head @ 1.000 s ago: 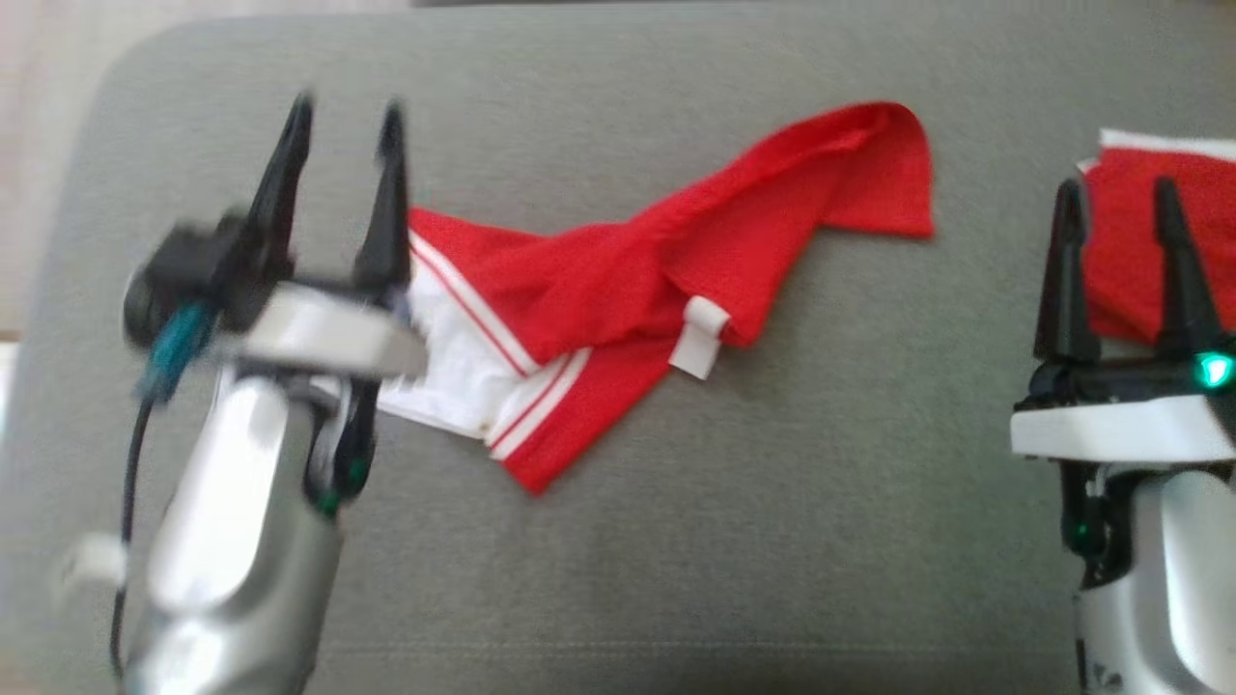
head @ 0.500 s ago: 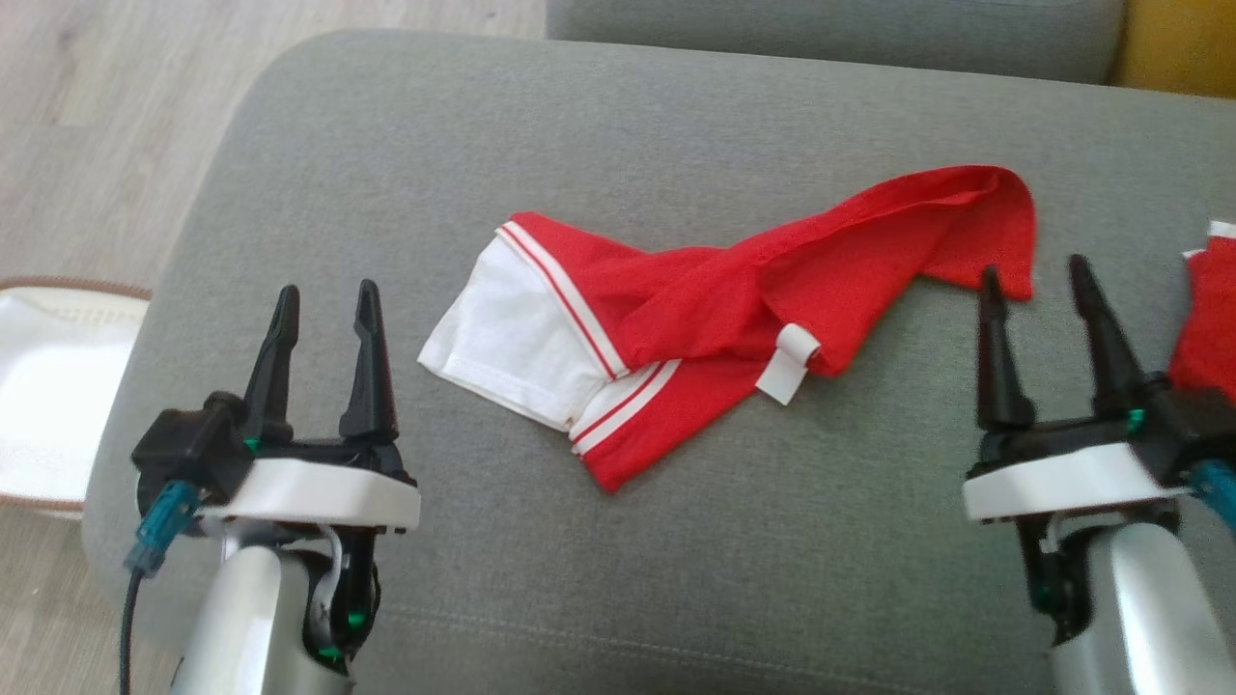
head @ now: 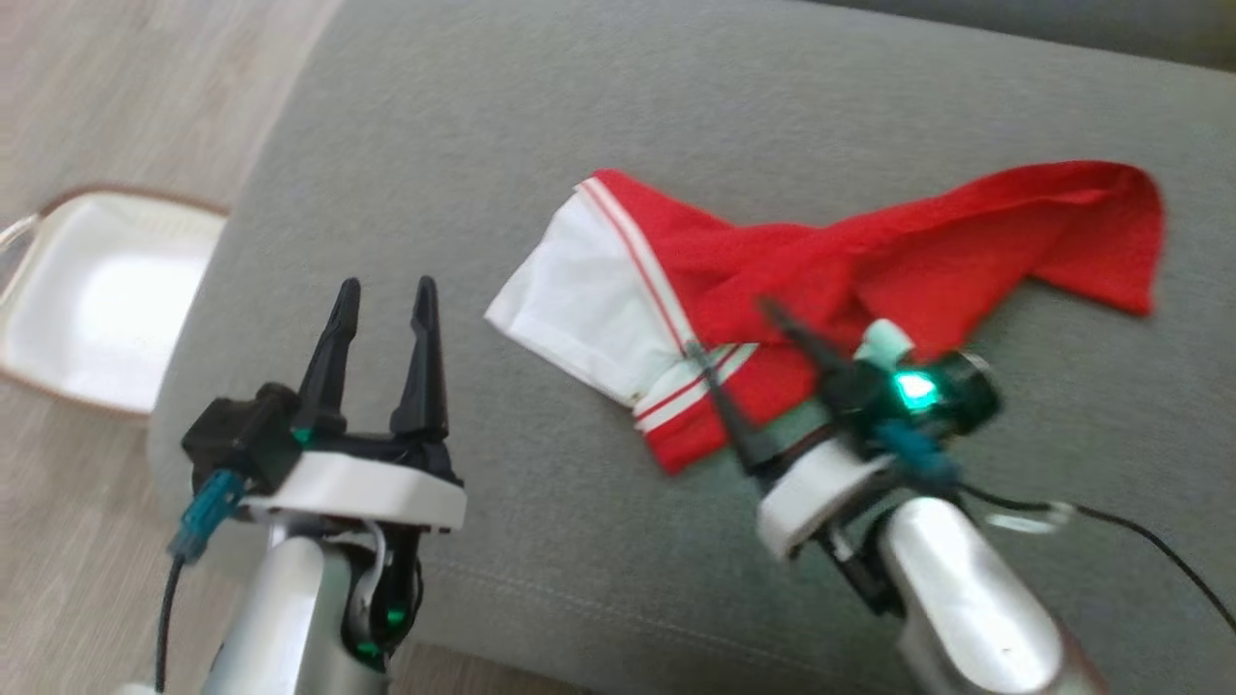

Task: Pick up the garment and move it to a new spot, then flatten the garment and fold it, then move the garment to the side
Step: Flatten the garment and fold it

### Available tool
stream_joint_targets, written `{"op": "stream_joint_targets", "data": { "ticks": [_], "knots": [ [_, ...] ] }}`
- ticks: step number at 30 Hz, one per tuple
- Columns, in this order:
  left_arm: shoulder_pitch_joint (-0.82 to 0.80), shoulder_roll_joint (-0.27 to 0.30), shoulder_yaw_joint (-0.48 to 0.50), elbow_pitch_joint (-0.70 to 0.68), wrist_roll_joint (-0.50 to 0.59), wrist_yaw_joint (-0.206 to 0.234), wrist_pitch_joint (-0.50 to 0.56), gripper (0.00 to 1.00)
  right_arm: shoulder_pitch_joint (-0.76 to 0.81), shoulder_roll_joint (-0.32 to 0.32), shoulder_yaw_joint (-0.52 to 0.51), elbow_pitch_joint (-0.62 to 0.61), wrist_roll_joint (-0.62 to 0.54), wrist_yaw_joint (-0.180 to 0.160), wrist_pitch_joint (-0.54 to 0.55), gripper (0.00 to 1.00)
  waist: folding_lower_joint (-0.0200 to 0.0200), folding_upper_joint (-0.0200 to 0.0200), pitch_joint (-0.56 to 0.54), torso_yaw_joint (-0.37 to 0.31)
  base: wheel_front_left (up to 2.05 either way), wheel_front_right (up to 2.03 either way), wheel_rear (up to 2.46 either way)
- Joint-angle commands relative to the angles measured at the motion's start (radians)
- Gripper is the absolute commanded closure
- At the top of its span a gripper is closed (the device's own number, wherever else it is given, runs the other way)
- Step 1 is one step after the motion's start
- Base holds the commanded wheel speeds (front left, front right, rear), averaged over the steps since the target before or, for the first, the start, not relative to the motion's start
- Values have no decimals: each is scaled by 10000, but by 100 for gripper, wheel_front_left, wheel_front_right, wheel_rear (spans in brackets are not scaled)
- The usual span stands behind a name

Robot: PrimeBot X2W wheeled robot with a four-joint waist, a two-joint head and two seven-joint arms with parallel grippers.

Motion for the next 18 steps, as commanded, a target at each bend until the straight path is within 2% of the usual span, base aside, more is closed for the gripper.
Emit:
{"op": "stream_joint_targets", "data": {
  "ticks": [1,10,18],
  "knots": [
    [-547,74,180,-274,-99,78,-49,0,-609,-172,717,42,-72,35,114,0,0,0,352,460,0,0,0],
    [-684,73,-236,-234,-530,319,-49,0,-2112,-865,2578,2135,238,35,574,0,0,0,830,1411,0,0,0],
    [-664,73,-369,-201,-798,459,-49,0,-3110,-1134,3347,3687,618,35,666,0,0,0,1068,1862,0,0,0]
  ]
}}
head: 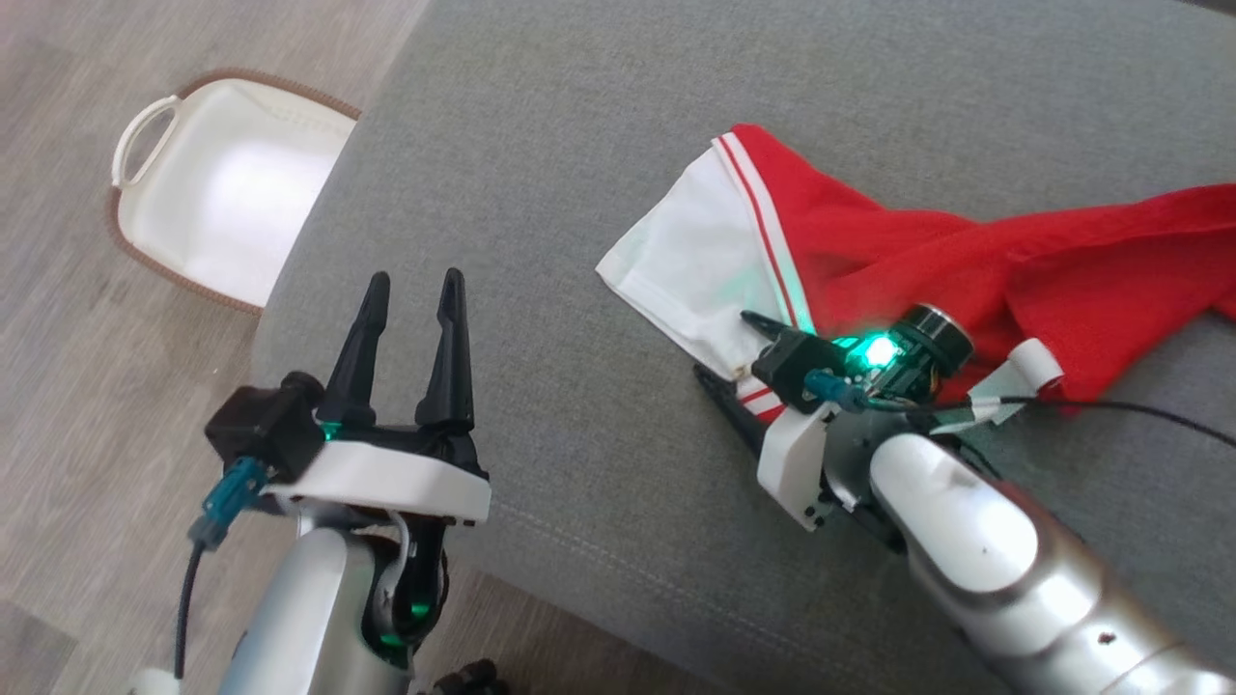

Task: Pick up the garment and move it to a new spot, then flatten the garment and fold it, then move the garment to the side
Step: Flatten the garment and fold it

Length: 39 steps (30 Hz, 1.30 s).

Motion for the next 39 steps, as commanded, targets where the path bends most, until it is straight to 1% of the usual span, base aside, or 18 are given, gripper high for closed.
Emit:
{"op": "stream_joint_targets", "data": {
  "ticks": [1,6,7,8,14,20,23,28,29,31,34,35,36,39],
  "knots": [
    [-359,92,267,-295,-117,70,-49,0,-226,57,133,-177,66,35,12,0,0,0,52,43,0,0,0],
    [-345,92,251,-338,-247,153,-49,0,-550,85,243,481,243,35,61,0,0,0,195,42,0,0,0],
    [-337,92,251,-344,-263,166,-49,0,-581,119,214,592,279,35,67,44,0,0,214,21,0,0,0],
    [-327,92,256,-352,-278,188,-49,0,-625,207,130,747,349,35,-15,100,0,0,254,-48,0,0,0],
    [-359,91,332,-298,-170,171,-49,0,-736,500,-582,793,399,35,-631,100,0,0,111,-348,0,0,0],
    [-316,91,322,-258,-60,108,-49,0,-1234,598,-1520,189,436,35,-962,100,0,0,-232,-597,0,0,0],
    [-299,91,280,-288,-62,110,-49,0,-1707,423,-2053,-171,527,35,-817,100,0,0,-325,-613,0,0,0],
    [-309,91,196,-342,-116,101,-49,0,-2689,-201,-2746,-376,710,35,-269,100,0,0,-250,-473,0,0,0],
    [-309,91,196,-342,-116,101,-49,0,-2689,-201,-2746,-376,710,35,-269,100,0,0,-250,-473,0,0,0],
    [-323,91,178,-352,-158,111,-49,0,-3041,-438,-2889,-205,877,35,59,100,0,0,-175,-388,0,0,0],
    [-353,91,150,-352,-219,120,-49,0,-3475,-818,-2767,243,1001,35,369,100,0,0,-65,-265,0,0,0],
    [-360,91,149,-352,-235,130,-49,0,-3545,-901,-2677,460,1087,35,489,16,0,0,-38,-243,0,0,0],
    [-366,91,148,-352,-247,134,-49,0,-3596,-992,-2560,698,1139,35,635,0,0,0,-14,-226,0,0,0],
    [-382,91,159,-359,-259,155,-49,0,-3719,-1271,-2265,1187,1060,35,594,0,0,0,33,-236,0,0,0]
  ]
}}
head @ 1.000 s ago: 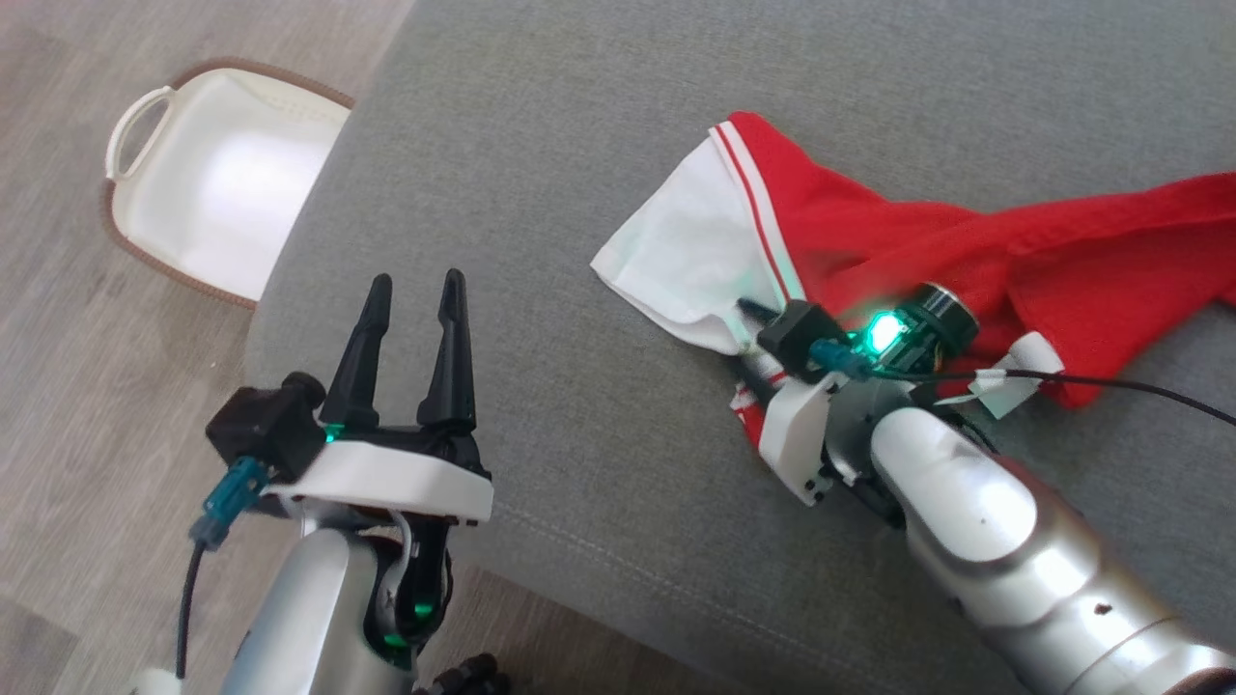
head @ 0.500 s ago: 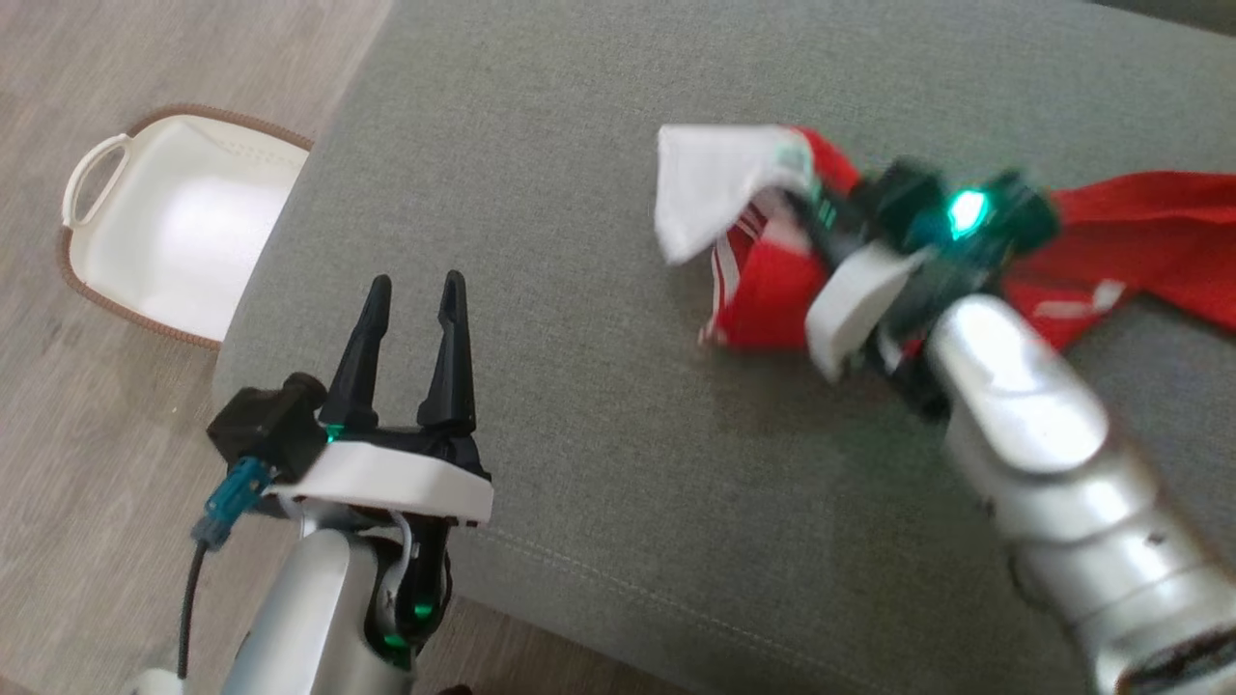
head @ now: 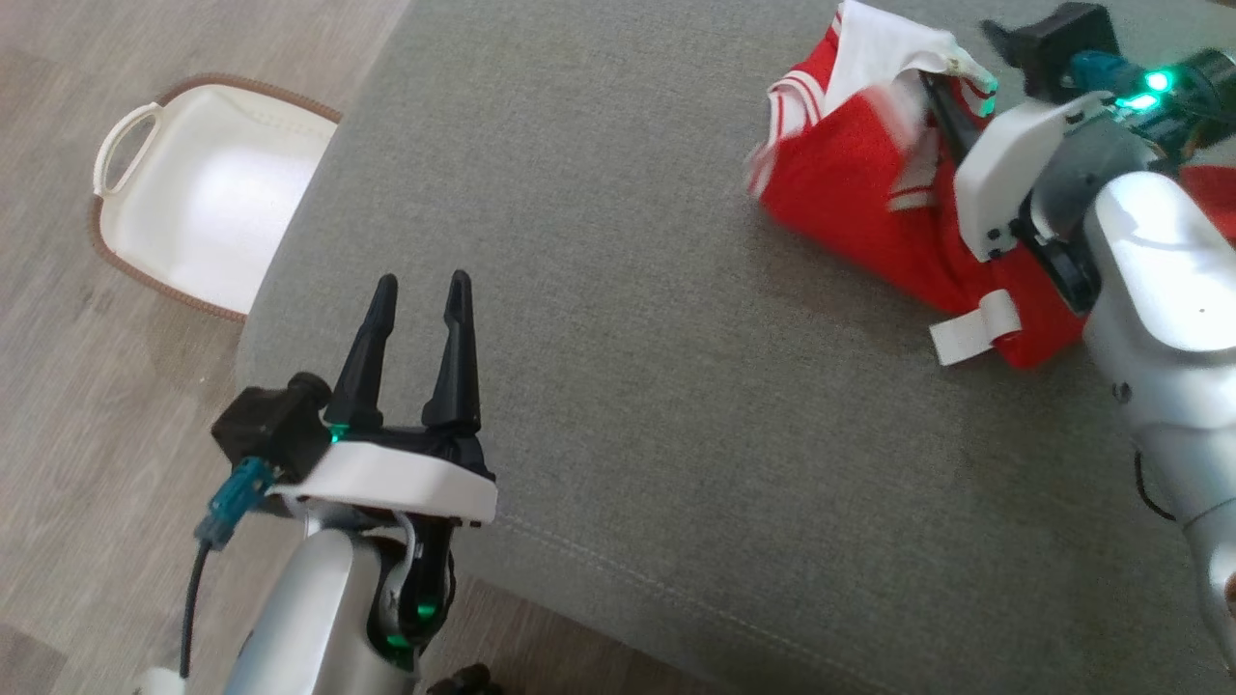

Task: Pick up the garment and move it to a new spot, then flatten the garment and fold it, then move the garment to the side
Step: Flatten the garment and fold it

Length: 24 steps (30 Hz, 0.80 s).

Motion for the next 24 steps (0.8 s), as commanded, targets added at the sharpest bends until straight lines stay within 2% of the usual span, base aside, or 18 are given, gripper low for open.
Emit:
{"op": "stream_joint_targets", "data": {
  "ticks": [1,6,12,18,24],
  "knots": [
    [-377,99,356,-358,-52,45,-49,0,-276,26,-24,-228,-3,33,-149,0,-1,0,-16,-57,0,0,0],
    [-420,99,563,-316,179,-5,-49,0,-9,144,-585,160,-410,33,-851,0,-1,0,-210,-544,0,0,0],
    [-429,99,811,-310,533,-132,-49,0,735,636,-1839,-38,-941,33,-1766,0,-1,0,-663,-1501,0,0,0],
    [-391,99,956,-292,817,-259,-49,0,2128,1362,-3091,-1128,-1326,33,-2459,0,-1,0,-1101,-2492,0,0,0],
    [-313,99,1027,-310,943,-320,-49,0,4169,2157,-4088,-2861,-1713,33,-2717,0,-1,0,-1443,-3242,0,0,0]
  ]
}}
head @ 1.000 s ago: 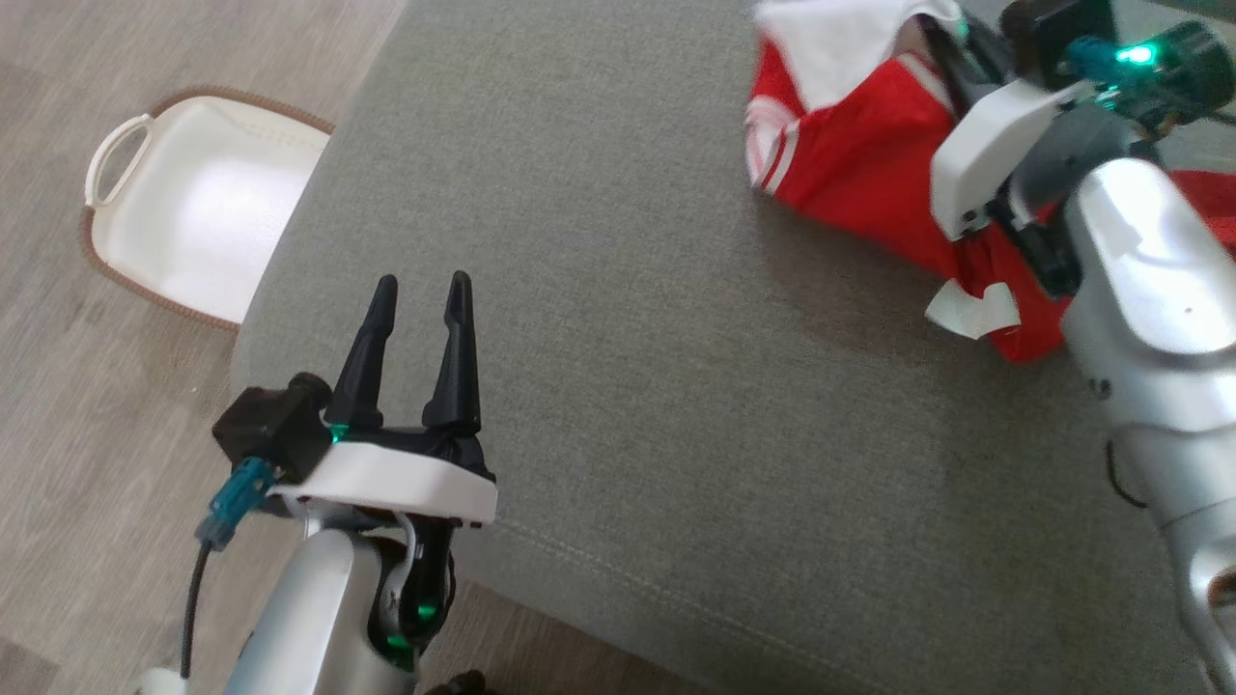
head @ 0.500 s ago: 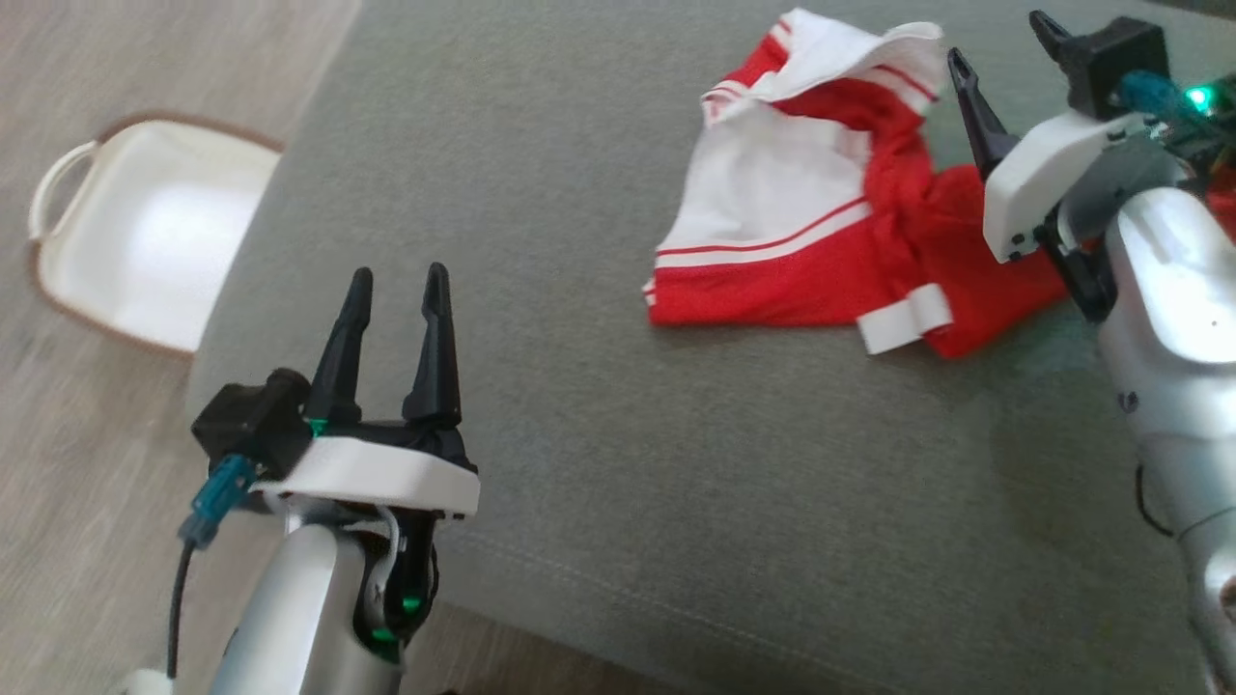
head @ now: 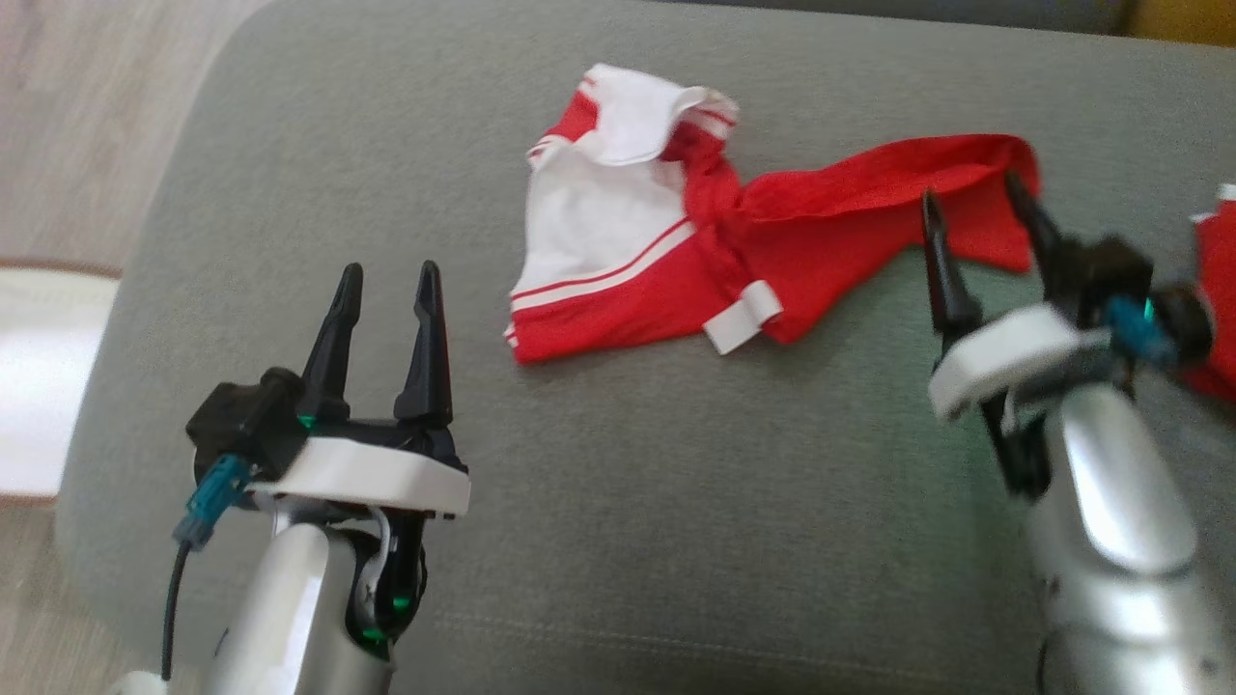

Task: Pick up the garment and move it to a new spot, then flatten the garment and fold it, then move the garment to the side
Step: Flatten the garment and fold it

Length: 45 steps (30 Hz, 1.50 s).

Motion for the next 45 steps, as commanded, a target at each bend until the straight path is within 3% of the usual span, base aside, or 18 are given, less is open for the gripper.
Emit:
{"op": "stream_joint_targets", "data": {
  "ticks": [1,7,10,16,22,29,38,45],
  "knots": [
    [-256,97,392,-336,94,-47,-49,0,556,375,-58,-890,-124,33,-135,0,0,-1,-322,-515,0,0,0],
    [-75,97,405,-365,151,-76,-49,0,2456,680,-355,-2585,-76,33,-99,0,0,-1,-409,-983,0,0,0],
    [-12,97,377,-383,156,-82,-49,0,3013,689,-262,-3127,472,33,-64,0,0,-1,-403,-1121,0,0,0],
    [3,97,315,-380,170,-126,-49,0,3213,692,209,-3690,653,33,75,0,0,-1,-346,-1166,0,0,0],
    [-124,97,146,-372,72,-130,-49,0,2716,694,1072,-3939,370,33,464,0,0,-1,-151,-739,0,0,0],
    [-232,97,-107,-327,-102,-68,-49,0,1533,694,1809,-2960,-203,33,1158,0,0,-1,241,127,0,0,0],
    [-346,97,-292,-288,-341,24,-49,0,-43,309,1601,-923,-453,33,1348,0,0,-1,750,1263,0,0,0],
    [-381,97,-356,-329,-426,53,-49,0,-685,51,1716,60,-349,33,1318,0,0,-1,962,1549,0,0,0]
  ]
}}
